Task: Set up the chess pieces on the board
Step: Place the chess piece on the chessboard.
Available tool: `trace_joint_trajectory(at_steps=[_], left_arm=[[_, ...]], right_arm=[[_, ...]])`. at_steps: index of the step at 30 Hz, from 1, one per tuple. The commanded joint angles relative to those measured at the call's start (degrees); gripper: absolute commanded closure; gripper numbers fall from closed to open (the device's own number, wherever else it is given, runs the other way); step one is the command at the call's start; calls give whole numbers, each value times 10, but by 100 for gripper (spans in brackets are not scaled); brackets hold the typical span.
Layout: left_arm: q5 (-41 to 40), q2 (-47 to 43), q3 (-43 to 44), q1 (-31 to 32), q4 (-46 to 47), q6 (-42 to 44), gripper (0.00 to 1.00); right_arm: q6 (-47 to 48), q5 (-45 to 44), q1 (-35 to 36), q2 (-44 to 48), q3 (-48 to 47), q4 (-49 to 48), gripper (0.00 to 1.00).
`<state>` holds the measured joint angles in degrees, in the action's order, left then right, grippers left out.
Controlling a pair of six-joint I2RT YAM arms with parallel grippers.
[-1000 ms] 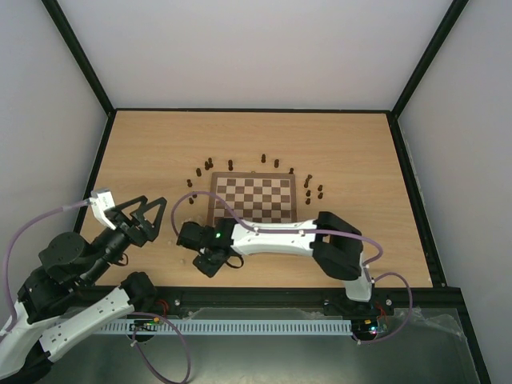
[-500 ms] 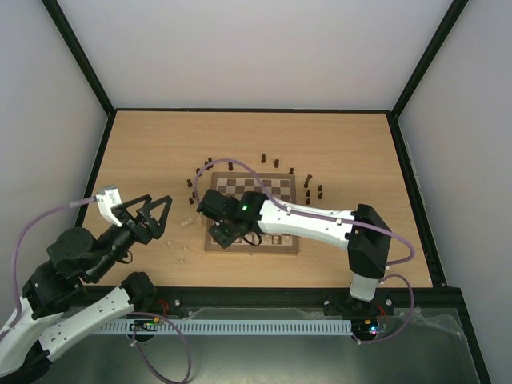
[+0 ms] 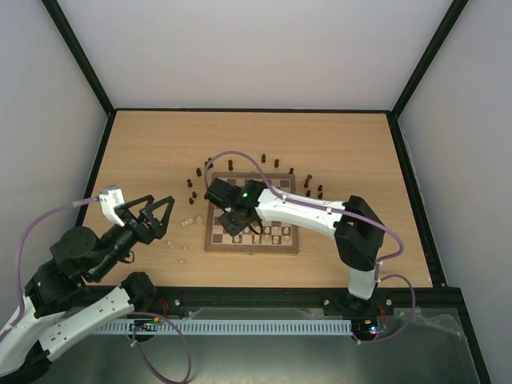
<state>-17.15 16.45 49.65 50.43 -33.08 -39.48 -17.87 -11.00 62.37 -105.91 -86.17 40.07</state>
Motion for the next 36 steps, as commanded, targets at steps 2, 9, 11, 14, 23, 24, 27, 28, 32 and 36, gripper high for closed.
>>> trace_joint_trajectory(at_steps=[2,9,11,14,23,24,27,28,32,36], left_arm=[[5,5,-5,-3,12,-1,1],[5,1,-6,-4,9,-2,1],[4,1,-6,-3,8,-2,1],[4,0,-6,-4,7,-1,1],[0,-1,-6,-4,7,1,1],[-1,-2,-6,-4,8,2,1],[-1,-1,-6,-3,7,3,1],[-1,-1,-6,-3,7,3,1],[-2,-1,-6,-3,7,3,1],[-2,-1,-6,-4,7,3,1]], right_arm=[[14,-2,0,-30,-6,32,91],[15,-8,-1,-57,-12,33,90],[15,-10,-3,-63,-14,33,90],[15,-8,-5,-68,-14,31,90],[16,-4,-11,-76,-13,25,90],[17,-5,-11,-76,-12,24,90],[17,-4,-14,-76,-13,21,90],[17,-4,-15,-76,-14,20,90],[17,-3,-16,-76,-15,18,90],[17,3,-16,-76,-15,13,89]])
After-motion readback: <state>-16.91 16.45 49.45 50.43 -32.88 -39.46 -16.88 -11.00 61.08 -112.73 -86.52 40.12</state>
